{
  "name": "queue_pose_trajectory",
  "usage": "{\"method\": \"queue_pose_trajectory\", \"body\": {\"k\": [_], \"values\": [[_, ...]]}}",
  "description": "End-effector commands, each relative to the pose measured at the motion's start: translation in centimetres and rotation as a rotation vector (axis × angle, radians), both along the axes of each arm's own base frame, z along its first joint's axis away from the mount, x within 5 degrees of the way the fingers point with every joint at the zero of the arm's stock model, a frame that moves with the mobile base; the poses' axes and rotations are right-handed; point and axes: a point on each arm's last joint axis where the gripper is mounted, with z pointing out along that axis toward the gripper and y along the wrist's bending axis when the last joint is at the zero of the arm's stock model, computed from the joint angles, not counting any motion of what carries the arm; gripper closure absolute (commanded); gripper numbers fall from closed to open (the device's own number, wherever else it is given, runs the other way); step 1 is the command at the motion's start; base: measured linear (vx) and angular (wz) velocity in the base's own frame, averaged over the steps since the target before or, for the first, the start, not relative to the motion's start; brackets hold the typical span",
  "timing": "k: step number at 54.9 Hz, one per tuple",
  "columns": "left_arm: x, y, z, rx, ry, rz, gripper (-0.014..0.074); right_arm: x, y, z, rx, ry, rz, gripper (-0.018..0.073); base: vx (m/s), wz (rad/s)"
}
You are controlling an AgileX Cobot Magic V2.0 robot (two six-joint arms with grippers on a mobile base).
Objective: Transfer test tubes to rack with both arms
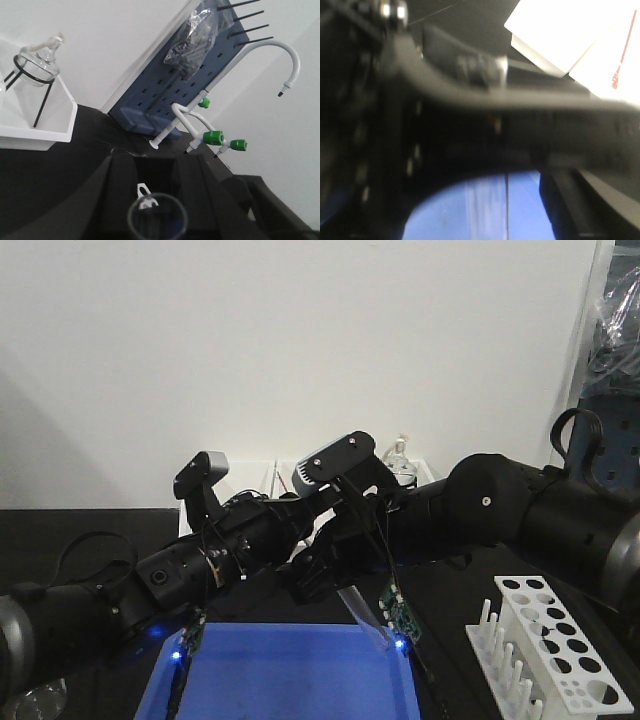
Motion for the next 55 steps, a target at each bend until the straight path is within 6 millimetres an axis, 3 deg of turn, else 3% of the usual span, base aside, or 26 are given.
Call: {"method": "queue_pose_trajectory", "body": {"k": [1, 18, 40, 55], "values": [[-1.17, -0.26, 4.12, -0.115, -0.111, -0.053, 0.0598, -0.36, -0.41, 3.57, 0.075, -0.125, -0.028, 0.0006, 0.00, 0.00], [-1.25, -0.39, 4.09, -0.108, -0.112, -0.058, 0.0598, -0.30, -0.44, 3.62, 0.073, -0.135, -0.031, 0.0147, 0.00, 0.00], [-1.31, -0.42, 4.19, -0.115, -0.122, -0.064, 0.0596, -0.07, -0.48, 3.92, 0.091, -0.168, -0.049, 0.0575, 0.00, 0.00], [-1.39, -0.45, 4.34, -0.127, -0.133, -0.073, 0.0556, -0.07, -0.47, 3.92, 0.096, -0.163, -0.052, 0.0573, 0.00, 0.00]]}}
